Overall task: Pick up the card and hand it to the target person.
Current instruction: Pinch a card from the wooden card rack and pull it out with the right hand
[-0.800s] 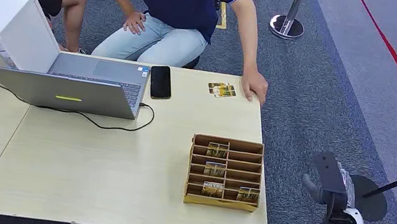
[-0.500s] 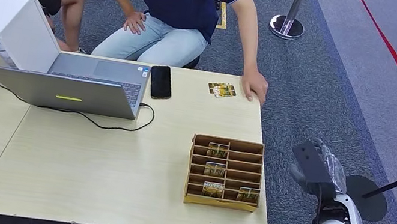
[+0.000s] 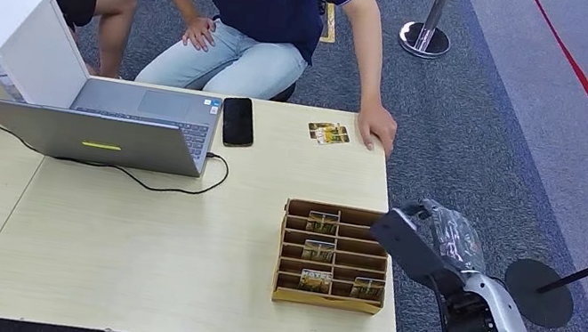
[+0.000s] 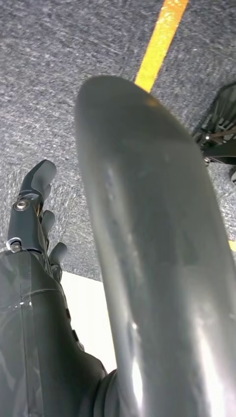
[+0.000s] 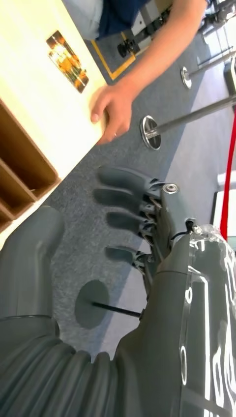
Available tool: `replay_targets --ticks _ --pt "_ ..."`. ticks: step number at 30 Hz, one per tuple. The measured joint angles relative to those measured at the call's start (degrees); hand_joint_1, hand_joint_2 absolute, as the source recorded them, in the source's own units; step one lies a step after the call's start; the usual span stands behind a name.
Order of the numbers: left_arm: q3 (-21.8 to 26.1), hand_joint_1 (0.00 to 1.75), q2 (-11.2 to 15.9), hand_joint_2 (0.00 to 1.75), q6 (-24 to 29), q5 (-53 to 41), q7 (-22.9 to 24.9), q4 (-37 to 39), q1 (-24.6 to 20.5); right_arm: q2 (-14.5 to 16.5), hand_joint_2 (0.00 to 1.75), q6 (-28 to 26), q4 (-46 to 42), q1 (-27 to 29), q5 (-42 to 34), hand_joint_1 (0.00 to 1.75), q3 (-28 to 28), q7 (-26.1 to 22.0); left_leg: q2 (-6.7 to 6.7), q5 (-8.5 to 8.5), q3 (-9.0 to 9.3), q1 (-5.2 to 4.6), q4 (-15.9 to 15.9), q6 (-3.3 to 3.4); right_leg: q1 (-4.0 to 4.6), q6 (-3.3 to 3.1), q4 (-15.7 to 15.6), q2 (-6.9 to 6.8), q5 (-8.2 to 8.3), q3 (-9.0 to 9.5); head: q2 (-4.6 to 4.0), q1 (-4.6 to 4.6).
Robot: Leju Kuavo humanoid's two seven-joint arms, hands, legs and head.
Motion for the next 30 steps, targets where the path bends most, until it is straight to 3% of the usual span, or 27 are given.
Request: replay_targets --ticks 5,19,30 --pt "-0.01 0.00 0.30 0.00 0.35 0.16 0.13 0.15 -0.06 -0.14 1.75 1.45 -3.20 -0.01 0.75 1.13 2.48 1.14 0.00 0.00 0.00 -0.01 0.00 0.00 0.00 0.00 0.00 0.01 0.00 -0.01 0.00 0.00" --pt "-0.16 0.00 0.90 0.00 0.50 0.16 -0.17 0.15 -0.09 -0.07 1.75 -0.69 -4.40 0.03 -1.32 0.79 8.84 1.52 0.00 0.00 -0.01 0.00 0.00 0.00 0.00 0.00 0.00 0.01 0.00 -0.03 0.00 0.00" --pt "-0.81 0.00 1.25 0.00 0.49 0.16 0.30 0.15 -0.10 -0.09 1.75 -2.14 -4.36 -0.09 -1.99 0.87 11.67 1.54 0.00 0.00 -0.01 0.00 0.00 0.00 0.00 0.00 0.00 0.02 0.00 -0.04 0.00 0.00"
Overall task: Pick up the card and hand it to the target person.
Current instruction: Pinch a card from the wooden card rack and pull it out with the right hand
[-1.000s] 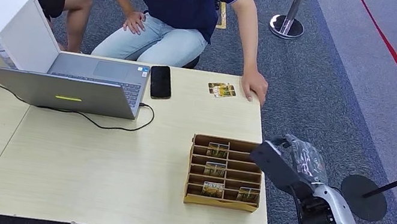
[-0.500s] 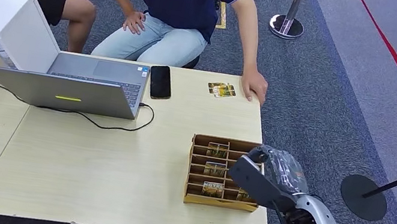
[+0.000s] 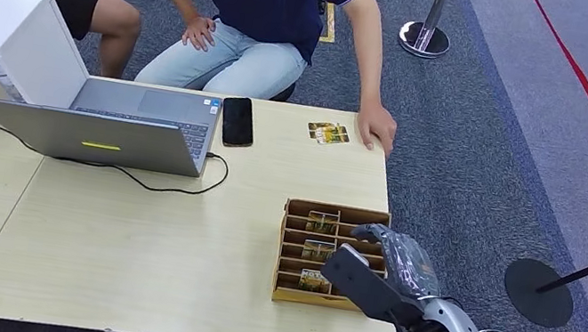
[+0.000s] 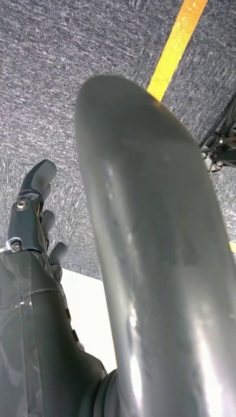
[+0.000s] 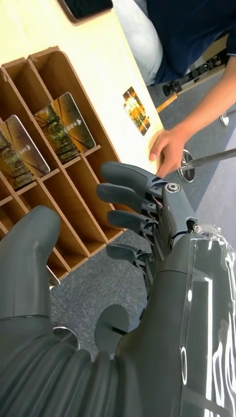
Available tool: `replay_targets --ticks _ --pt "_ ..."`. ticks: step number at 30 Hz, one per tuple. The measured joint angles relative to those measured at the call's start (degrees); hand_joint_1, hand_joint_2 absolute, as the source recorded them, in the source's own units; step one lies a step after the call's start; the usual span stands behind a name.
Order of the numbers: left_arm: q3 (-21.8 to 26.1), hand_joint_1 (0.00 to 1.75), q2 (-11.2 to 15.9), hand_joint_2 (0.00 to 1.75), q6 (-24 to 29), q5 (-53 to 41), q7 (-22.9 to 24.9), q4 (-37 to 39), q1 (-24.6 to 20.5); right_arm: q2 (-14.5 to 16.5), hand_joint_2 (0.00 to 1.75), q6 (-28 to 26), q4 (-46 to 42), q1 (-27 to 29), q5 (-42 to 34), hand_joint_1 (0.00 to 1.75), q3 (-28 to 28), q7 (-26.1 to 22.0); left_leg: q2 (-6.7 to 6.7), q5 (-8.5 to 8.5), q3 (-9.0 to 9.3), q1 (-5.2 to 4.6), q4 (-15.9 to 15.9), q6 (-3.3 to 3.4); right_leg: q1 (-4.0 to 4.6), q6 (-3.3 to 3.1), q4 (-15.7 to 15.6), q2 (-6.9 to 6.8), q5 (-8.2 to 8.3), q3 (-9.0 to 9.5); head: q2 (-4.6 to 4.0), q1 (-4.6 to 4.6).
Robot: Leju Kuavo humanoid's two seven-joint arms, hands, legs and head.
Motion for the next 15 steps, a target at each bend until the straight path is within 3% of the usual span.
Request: replay_targets --ticks 15 --pt "-0.26 0.00 0.69 0.00 0.00 -0.02 -0.22 0.13 -0.01 -0.48 1.75 0.14 0.79 2.18 0.68 0.78 0.66 0.07 0.00 0.00 -0.01 0.00 0.00 0.00 0.00 -0.01 0.00 0.01 -0.01 -0.03 0.00 -0.01"
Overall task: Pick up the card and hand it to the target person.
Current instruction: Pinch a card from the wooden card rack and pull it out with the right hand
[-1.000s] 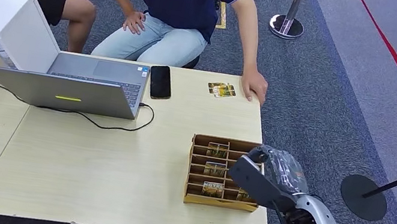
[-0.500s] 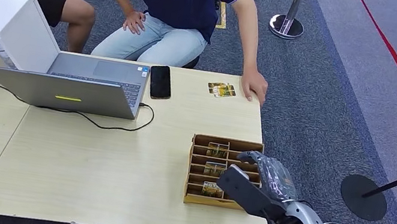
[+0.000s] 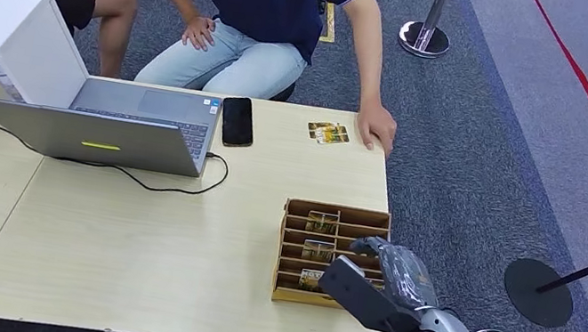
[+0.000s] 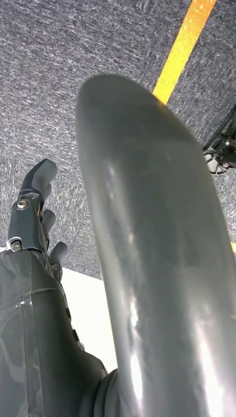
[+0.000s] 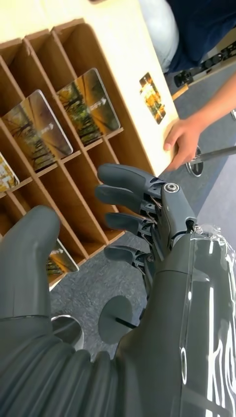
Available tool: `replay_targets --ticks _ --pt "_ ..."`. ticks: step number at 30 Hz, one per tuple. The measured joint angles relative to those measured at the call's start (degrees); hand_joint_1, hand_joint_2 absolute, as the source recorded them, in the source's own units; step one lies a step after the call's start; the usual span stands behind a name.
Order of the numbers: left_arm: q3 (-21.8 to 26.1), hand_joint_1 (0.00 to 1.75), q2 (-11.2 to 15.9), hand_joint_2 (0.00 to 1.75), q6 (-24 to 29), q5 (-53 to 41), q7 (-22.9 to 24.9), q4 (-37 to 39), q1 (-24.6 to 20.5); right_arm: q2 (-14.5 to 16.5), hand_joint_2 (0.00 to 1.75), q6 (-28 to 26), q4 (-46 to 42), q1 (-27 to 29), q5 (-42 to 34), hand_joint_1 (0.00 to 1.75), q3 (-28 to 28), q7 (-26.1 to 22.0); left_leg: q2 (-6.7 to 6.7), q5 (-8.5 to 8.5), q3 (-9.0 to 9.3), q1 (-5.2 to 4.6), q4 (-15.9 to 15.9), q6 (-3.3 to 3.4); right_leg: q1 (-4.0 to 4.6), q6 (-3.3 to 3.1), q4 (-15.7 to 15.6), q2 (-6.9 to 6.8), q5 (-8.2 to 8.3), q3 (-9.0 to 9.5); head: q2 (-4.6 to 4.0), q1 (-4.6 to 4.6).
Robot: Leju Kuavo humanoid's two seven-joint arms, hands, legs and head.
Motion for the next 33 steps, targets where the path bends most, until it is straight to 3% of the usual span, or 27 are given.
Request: replay_targets --ticks 16,33 --pt "-0.06 0.00 0.75 0.00 0.00 -0.08 0.18 0.00 -0.02 0.02 1.75 -1.55 1.78 0.90 -1.46 0.91 0.55 0.00 0.00 0.00 -0.01 0.00 0.00 0.00 0.00 0.00 0.00 0.00 0.00 0.00 0.00 0.01" --pt "-0.35 0.00 0.96 0.00 -0.08 -0.31 0.70 0.00 -0.05 0.03 1.75 -0.62 4.64 1.99 0.68 0.85 0.79 0.04 0.00 0.00 -0.01 0.00 0.00 0.00 0.00 0.00 0.00 0.00 0.00 -0.01 0.00 0.01"
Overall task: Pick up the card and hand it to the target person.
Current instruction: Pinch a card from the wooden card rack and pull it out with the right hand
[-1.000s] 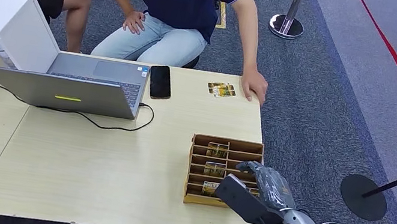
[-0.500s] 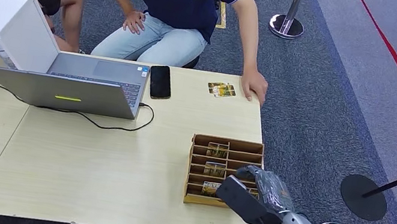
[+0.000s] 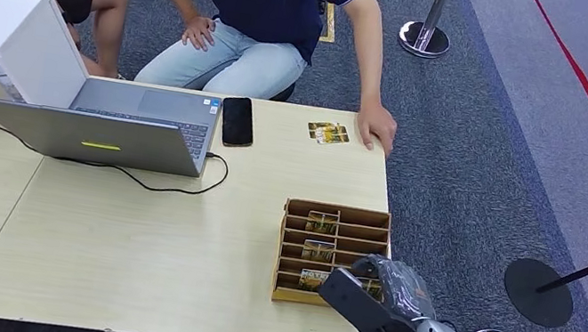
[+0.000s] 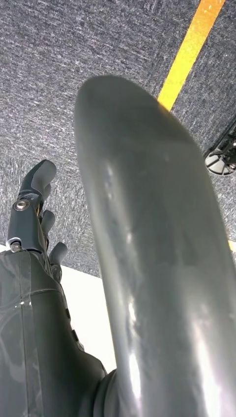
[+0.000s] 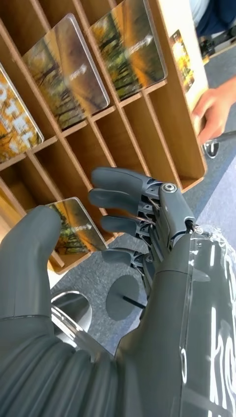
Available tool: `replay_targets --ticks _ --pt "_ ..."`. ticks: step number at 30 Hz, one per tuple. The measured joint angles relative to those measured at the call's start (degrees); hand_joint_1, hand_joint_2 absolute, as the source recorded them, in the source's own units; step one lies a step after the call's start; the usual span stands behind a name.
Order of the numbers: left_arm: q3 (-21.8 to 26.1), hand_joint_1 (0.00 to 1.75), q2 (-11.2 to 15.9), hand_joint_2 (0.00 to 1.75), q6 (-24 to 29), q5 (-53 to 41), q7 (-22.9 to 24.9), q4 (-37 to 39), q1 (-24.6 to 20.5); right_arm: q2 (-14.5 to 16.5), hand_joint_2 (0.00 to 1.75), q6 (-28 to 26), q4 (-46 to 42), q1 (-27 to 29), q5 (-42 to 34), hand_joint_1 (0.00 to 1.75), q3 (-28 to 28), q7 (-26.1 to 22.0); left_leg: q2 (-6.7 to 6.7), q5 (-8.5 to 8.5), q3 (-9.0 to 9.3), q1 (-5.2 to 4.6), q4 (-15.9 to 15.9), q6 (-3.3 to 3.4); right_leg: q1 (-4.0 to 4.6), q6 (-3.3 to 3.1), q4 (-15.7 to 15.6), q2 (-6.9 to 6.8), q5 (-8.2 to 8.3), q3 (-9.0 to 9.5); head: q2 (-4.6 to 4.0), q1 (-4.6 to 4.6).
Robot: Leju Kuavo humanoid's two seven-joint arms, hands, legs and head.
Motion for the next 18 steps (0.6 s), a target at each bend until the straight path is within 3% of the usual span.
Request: replay_targets --ticks 18 --pt "-1.03 0.00 0.26 0.00 -0.27 -0.02 -0.27 0.00 -0.03 0.13 1.75 -0.10 2.96 0.32 0.24 0.84 -0.01 0.00 0.00 0.00 0.00 0.00 0.00 0.00 0.00 0.00 0.00 0.00 0.00 0.00 0.00 -0.01"
